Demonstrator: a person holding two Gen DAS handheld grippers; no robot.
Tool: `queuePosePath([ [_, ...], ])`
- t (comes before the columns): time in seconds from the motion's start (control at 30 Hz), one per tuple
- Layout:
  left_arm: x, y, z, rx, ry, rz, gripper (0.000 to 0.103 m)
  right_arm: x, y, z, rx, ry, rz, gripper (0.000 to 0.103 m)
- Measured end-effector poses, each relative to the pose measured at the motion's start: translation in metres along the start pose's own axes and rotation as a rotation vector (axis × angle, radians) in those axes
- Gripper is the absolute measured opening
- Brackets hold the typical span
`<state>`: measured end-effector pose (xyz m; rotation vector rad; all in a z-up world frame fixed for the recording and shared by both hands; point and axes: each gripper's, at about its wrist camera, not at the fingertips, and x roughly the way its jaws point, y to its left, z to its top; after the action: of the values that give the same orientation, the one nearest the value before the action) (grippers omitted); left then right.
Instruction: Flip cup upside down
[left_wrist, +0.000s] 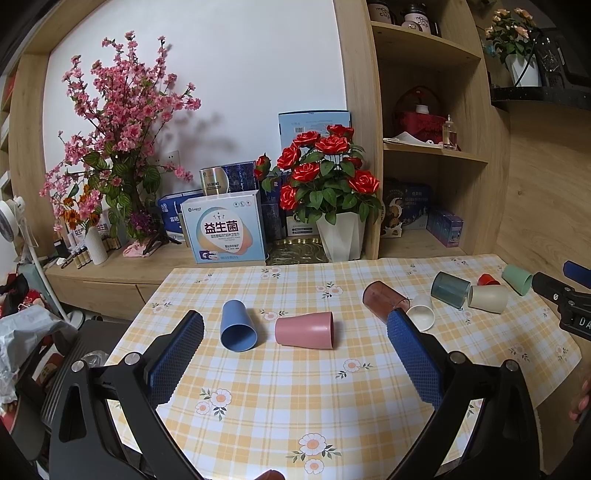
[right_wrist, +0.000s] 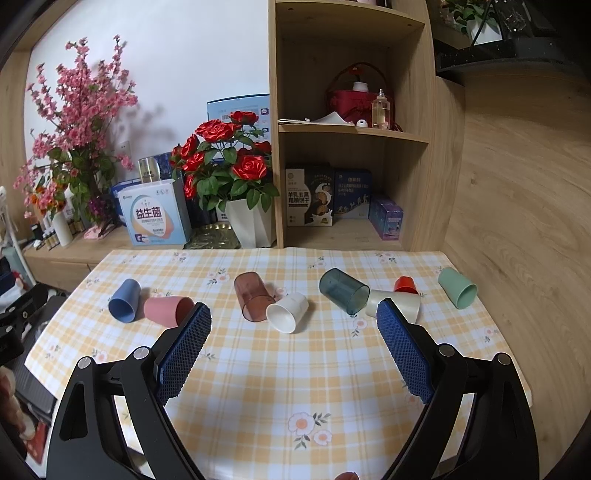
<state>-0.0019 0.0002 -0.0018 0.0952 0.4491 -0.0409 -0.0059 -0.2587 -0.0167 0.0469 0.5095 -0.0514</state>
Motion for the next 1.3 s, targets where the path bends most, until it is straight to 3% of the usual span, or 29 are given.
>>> queuePosePath([
  [0.53, -0.003, 0.000, 0.001, -0.004, -0.011, -0.007, 0.097, -0.001, 0.002, -0.004, 0.003, -0.005, -0.003, 0.088],
  [0.63, -0.002, 0.003, 0.002, -0.020, -0.019, -0.062, 0.097, 0.001, -0.001, -0.005, 0.019, 0.004, 0.016, 0.088],
  [0.77, 0.011, 0.010, 0.006, -0.028, -0.018, -0.044, 0.097, 0.010, -0.013, -0.004, 0.047, 0.019, 0.048, 0.088],
  [1.0, 0.041, 0.013, 0.015, 0.021, -0.027, -0.004, 0.097, 0.051, -0.062, -0.007, 0.105, 0.072, 0.059, 0.088],
  [1.17, 0.072, 0.010, 0.019, 0.048, 0.016, -0.026, 0.097, 0.098, -0.120, -0.012, 0.037, 0.140, -0.052, 0.088],
  [1.3, 0.101, 0.006, 0.019, 0.010, 0.079, -0.067, 0.097, 0.135, -0.171, -0.009, 0.014, 0.208, -0.107, 0.088],
])
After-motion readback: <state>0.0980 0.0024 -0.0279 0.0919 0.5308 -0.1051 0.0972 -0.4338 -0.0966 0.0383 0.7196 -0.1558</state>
